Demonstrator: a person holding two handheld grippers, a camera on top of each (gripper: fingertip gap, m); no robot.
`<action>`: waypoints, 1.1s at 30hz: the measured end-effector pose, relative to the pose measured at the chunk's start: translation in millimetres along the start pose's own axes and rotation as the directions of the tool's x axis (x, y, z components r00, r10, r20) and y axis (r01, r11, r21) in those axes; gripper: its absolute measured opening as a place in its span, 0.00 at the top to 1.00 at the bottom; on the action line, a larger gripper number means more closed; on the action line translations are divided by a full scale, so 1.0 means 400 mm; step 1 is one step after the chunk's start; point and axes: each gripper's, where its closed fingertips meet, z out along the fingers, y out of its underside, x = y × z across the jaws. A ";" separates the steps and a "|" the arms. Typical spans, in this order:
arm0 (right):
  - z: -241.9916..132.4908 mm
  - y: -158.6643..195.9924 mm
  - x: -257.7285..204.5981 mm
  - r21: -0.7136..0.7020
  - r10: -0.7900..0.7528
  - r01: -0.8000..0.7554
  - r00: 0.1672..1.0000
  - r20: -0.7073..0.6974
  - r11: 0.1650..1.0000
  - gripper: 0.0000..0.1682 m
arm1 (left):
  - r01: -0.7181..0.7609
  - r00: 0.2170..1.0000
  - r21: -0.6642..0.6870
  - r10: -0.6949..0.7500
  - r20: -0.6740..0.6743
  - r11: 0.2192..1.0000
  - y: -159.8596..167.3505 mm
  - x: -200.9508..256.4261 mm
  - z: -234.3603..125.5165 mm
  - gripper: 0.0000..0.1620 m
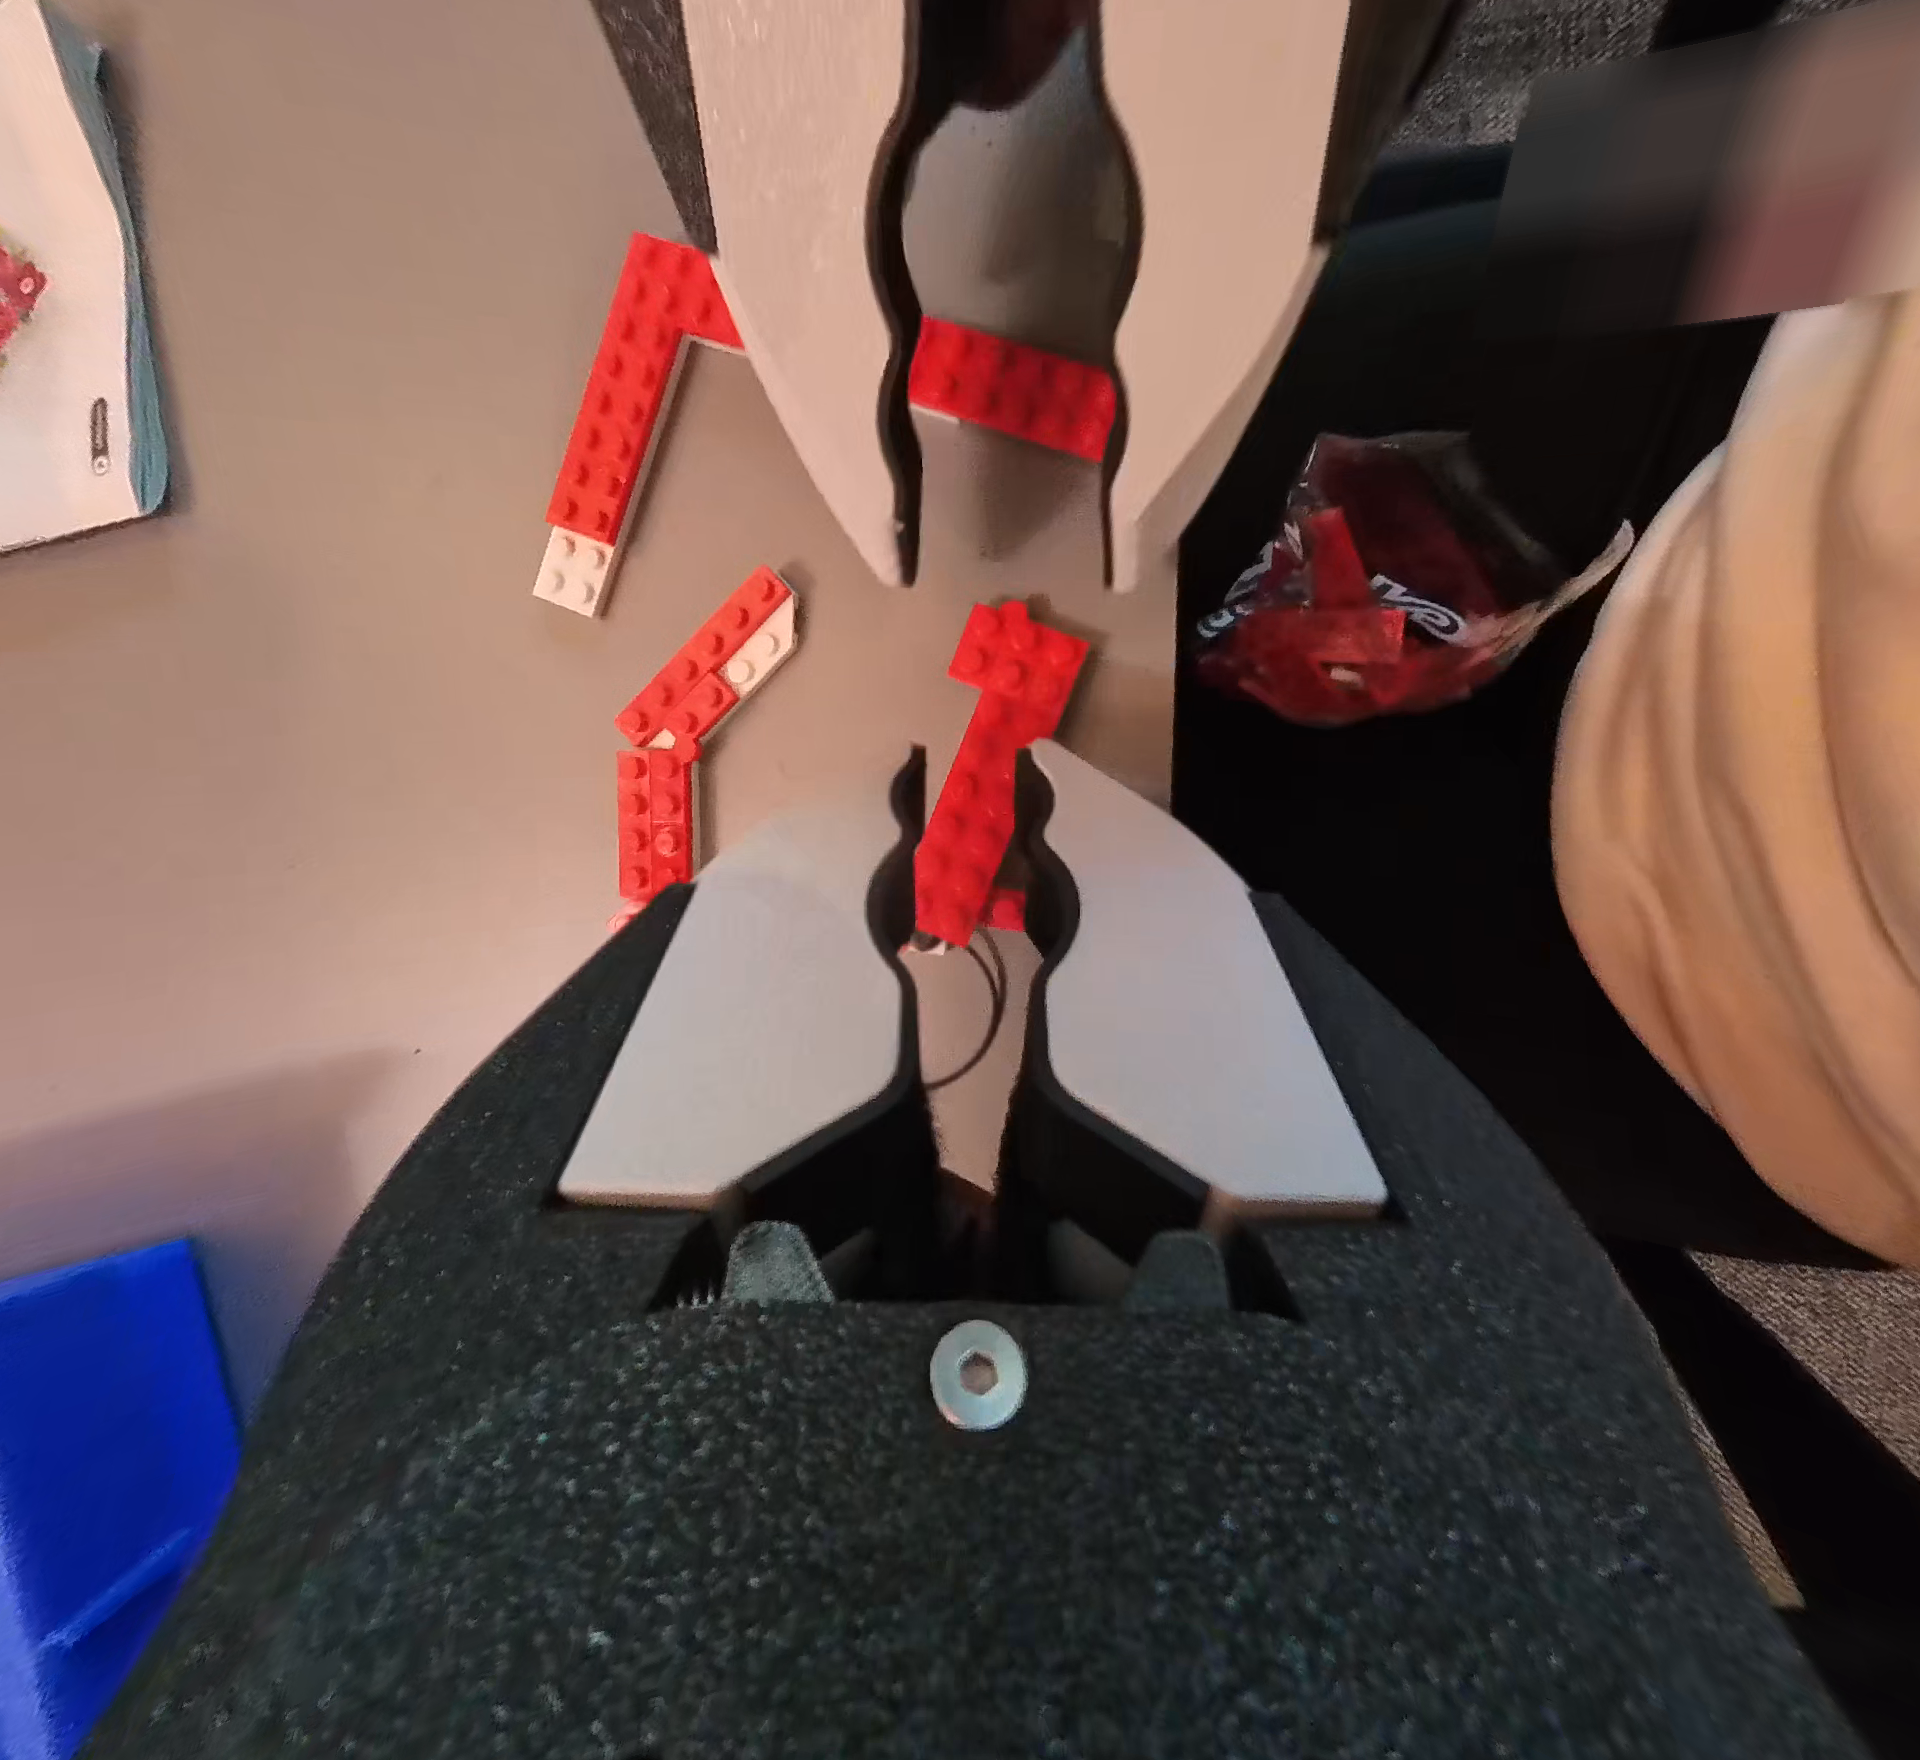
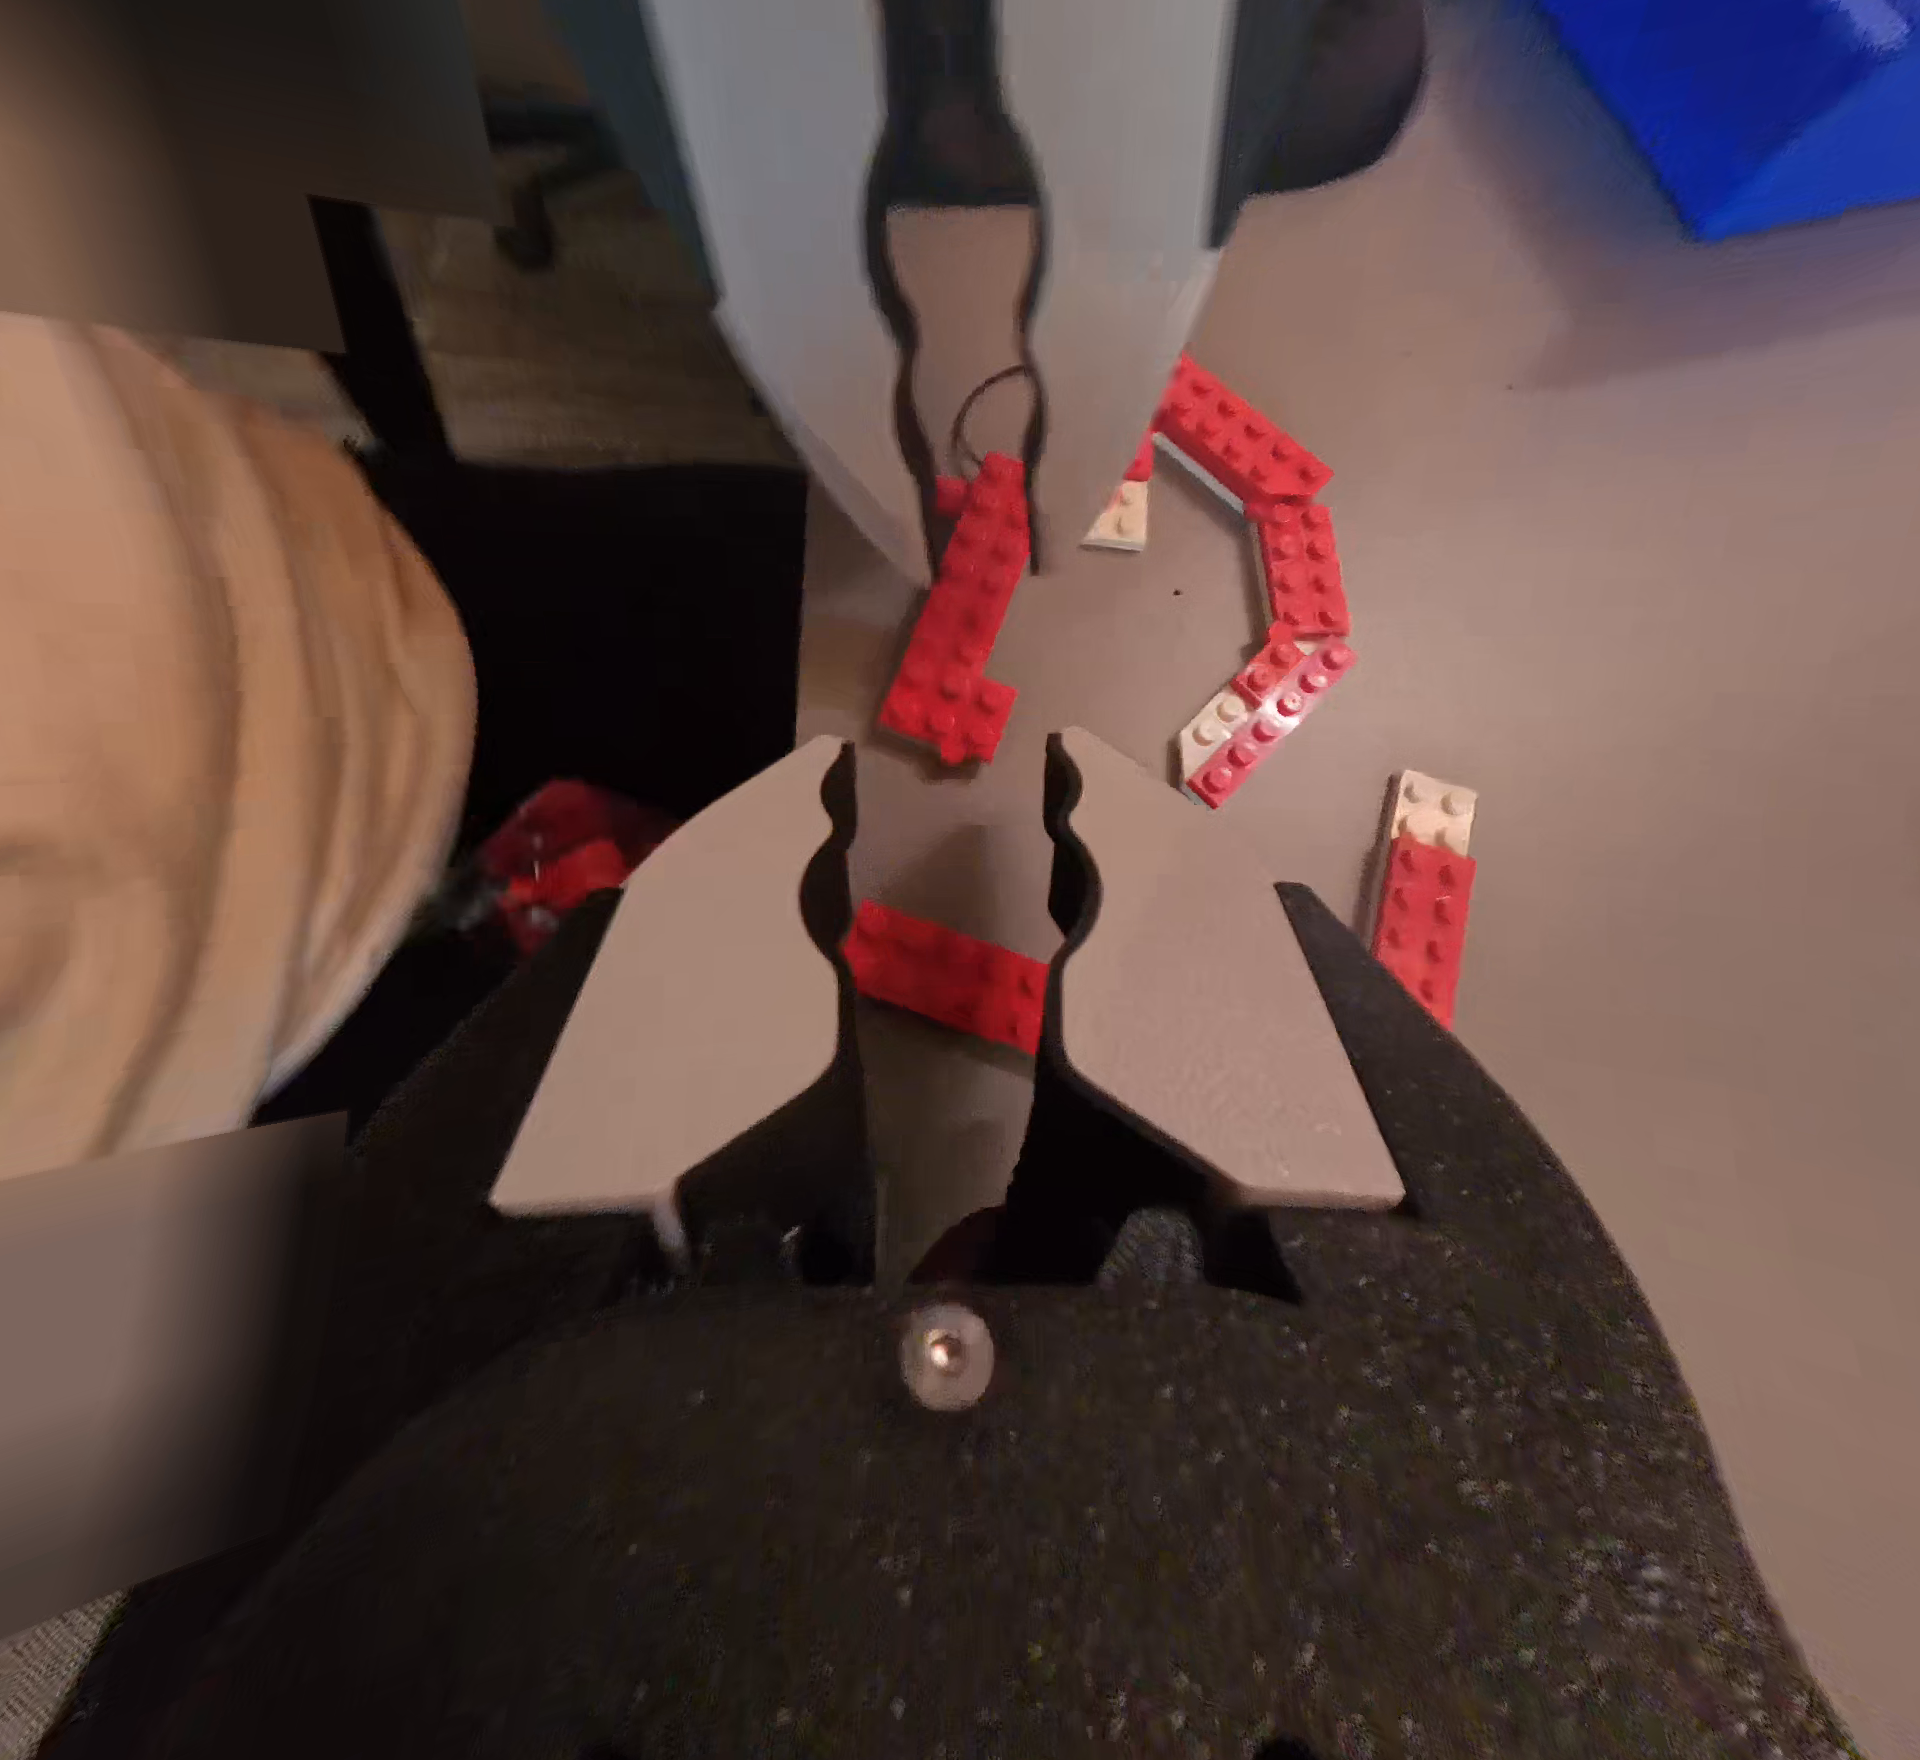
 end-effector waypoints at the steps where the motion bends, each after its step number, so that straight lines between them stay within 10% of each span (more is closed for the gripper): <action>1: 0.008 0.001 0.001 -0.004 0.060 -0.060 0.998 -0.027 0.998 0.79 | -0.008 1.000 0.012 0.008 -0.019 1.000 -0.001 0.006 0.004 0.91; 13: 0.049 0.015 -0.003 -0.064 0.164 -0.170 0.983 -0.087 0.983 0.85 | 0.094 0.991 0.085 -0.085 -0.100 0.992 0.001 0.027 0.033 1.00; 25: 0.042 -0.010 0.020 -0.093 -0.388 0.377 0.895 -0.218 0.922 0.86 | 0.208 0.960 0.071 -0.190 -0.204 0.975 -0.014 0.061 0.061 1.00; 33: 0.028 0.028 0.000 -0.139 0.063 -0.054 0.996 0.064 0.989 0.85 | 0.125 0.992 0.073 -0.125 -0.003 0.990 0.000 0.006 -0.001 1.00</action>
